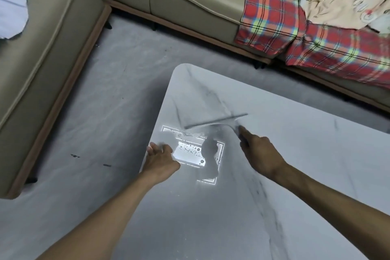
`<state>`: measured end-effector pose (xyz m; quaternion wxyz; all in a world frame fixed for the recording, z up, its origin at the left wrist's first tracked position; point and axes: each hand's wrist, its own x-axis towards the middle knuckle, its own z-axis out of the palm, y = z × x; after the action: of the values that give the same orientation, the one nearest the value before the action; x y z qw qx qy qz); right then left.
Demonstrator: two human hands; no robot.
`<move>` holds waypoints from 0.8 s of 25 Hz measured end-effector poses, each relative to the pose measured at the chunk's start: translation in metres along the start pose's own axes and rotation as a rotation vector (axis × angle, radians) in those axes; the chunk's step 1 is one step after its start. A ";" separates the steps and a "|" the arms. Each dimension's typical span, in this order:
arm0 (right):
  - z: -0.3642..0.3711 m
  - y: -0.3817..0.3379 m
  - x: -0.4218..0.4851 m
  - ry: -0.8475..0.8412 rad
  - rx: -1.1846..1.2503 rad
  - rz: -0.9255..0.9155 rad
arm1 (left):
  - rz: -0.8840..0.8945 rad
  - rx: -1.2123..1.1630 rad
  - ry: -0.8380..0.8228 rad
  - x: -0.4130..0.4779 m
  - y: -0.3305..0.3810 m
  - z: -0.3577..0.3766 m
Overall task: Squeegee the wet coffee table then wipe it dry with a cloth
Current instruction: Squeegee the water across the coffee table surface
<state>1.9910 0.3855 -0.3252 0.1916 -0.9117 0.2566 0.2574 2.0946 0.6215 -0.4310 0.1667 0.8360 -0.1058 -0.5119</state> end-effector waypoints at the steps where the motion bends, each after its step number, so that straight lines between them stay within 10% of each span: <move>1: -0.010 -0.002 0.016 0.063 0.018 0.002 | -0.002 -0.008 -0.005 0.000 0.001 0.000; 6: -0.041 -0.017 0.103 0.153 0.361 0.238 | -0.006 -0.018 -0.005 0.004 -0.001 0.001; 20: 0.007 -0.003 -0.007 0.096 0.238 0.231 | -0.007 -0.022 -0.068 -0.002 0.000 -0.002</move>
<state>1.9848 0.3937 -0.3266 0.2549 -0.8582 0.3973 0.2014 2.0952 0.6226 -0.4283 0.1705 0.8167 -0.1031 -0.5416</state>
